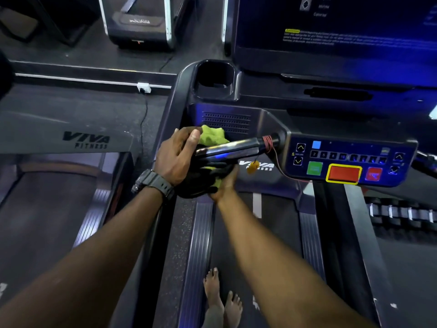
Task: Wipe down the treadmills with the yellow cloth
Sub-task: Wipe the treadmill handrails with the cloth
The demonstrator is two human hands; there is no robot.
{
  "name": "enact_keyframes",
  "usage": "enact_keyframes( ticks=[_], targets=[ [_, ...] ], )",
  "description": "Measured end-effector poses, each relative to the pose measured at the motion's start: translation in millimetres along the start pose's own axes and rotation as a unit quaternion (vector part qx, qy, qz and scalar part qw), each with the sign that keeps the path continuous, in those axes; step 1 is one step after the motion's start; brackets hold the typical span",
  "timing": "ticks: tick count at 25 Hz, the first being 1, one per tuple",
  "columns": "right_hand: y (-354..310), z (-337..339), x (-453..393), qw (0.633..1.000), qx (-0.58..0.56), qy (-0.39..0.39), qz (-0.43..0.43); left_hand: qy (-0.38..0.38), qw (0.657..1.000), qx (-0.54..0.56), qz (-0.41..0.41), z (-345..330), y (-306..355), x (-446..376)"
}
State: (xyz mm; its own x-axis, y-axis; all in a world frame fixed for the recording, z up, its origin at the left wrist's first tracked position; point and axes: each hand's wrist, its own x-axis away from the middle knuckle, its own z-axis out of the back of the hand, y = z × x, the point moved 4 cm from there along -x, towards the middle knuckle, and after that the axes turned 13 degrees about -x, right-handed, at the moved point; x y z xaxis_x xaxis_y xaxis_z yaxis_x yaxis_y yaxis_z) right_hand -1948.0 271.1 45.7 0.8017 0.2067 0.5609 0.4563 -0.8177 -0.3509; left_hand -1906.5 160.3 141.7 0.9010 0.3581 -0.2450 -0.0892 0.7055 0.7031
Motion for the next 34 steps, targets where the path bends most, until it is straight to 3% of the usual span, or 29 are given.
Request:
enact_keyframes(
  ticks=[4,7,9,10,12,15,18,20,21,23,25,29,31,34],
  targets=[
    [-31.2,12.1,-11.1,0.993,-0.108,0.055,0.006,0.008,1.000,-0.002,0.015,3.6,-1.0,-1.5],
    [4.4,-0.6,1.9,0.998,0.016,0.021,-0.051,0.010,1.000,0.002,0.004,5.2,2.2,-1.0],
    [-7.2,3.5,-3.4,0.996,0.011,0.063,-0.057,0.008,1.000,0.007,0.005,6.0,2.7,-0.5],
    [-22.8,12.1,-7.6,0.995,-0.049,0.076,-0.030,0.007,1.000,0.005,0.008,5.9,2.2,-0.8],
    [-26.6,4.8,-3.0,0.992,-0.111,0.024,-0.050,0.008,1.000,-0.006,0.013,6.0,2.4,-0.9],
    [-1.3,14.7,-5.3,0.998,0.032,0.039,-0.040,0.014,1.000,-0.001,0.007,6.3,2.5,-0.8],
    [-17.8,14.6,-13.8,0.997,0.020,0.077,-0.014,0.015,1.000,-0.002,0.009,6.8,2.0,-0.5],
    [-33.3,12.3,-6.0,0.998,-0.038,0.051,-0.003,0.016,1.000,-0.017,0.016,6.0,2.6,-0.3],
    [-27.6,10.1,-1.0,0.999,-0.009,0.045,-0.008,0.018,0.999,-0.024,0.018,6.6,1.8,-1.7],
    [-2.4,-5.5,20.3,0.995,0.040,-0.062,-0.072,0.014,1.000,-0.021,0.017,5.0,0.8,-0.9],
    [-1.9,-2.8,12.9,0.998,0.026,-0.026,-0.042,0.016,1.000,-0.019,0.014,6.2,0.9,0.6],
    [-38.0,26.9,2.1,0.994,-0.107,0.030,0.006,0.016,0.999,-0.032,0.021,6.4,3.6,0.4],
    [-27.4,27.0,20.9,0.993,-0.112,-0.006,-0.031,0.016,0.999,-0.033,0.021,7.0,1.1,-0.8],
    [-14.0,24.9,54.3,0.995,0.003,-0.082,-0.054,0.006,0.999,-0.033,0.013,5.4,0.6,0.6]
  ],
)
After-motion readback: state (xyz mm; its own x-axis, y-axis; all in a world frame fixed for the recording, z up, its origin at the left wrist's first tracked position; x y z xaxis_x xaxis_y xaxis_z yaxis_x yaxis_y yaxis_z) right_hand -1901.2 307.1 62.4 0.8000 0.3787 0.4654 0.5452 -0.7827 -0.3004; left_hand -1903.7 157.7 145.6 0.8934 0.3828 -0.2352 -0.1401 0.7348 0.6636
